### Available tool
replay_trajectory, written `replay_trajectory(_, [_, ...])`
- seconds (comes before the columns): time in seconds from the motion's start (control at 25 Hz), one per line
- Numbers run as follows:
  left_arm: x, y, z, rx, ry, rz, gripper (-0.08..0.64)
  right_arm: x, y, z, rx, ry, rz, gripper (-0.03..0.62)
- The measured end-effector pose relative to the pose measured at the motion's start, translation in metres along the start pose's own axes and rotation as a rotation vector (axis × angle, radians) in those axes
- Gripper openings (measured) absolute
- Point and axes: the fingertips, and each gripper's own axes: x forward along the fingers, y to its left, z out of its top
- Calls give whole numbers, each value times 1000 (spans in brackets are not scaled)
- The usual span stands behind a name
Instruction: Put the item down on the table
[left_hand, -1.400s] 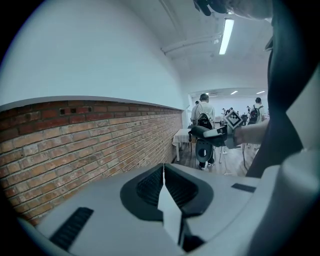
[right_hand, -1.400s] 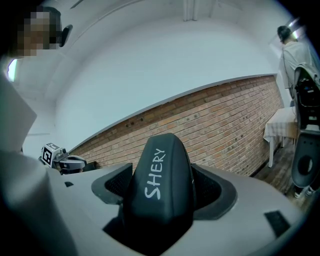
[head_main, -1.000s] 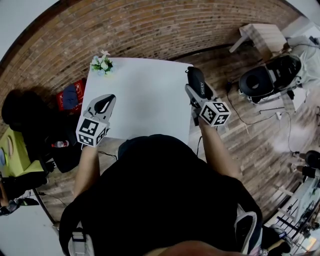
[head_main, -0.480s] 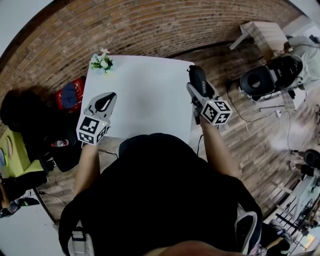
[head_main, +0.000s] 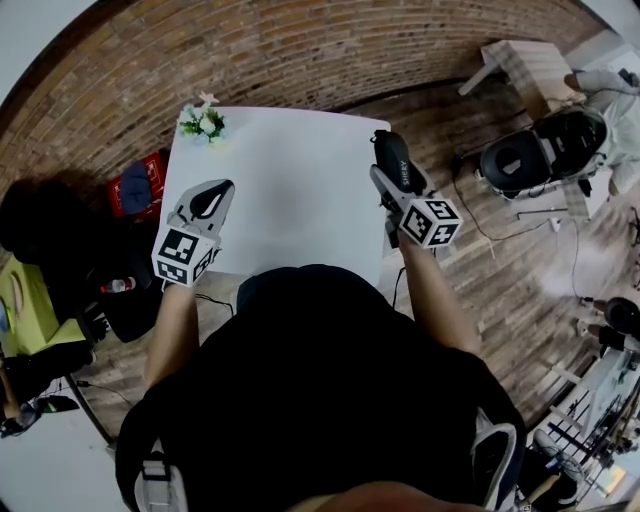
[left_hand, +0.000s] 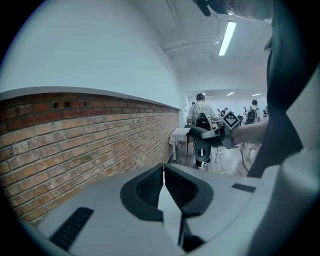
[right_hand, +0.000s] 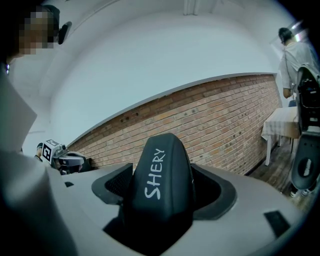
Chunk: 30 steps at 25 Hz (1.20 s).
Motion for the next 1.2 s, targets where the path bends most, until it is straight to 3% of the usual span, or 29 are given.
replay_trajectory(1.2, [11,20,-25,-33,23,-21,17,44,-9,-66,43,133,-16,373])
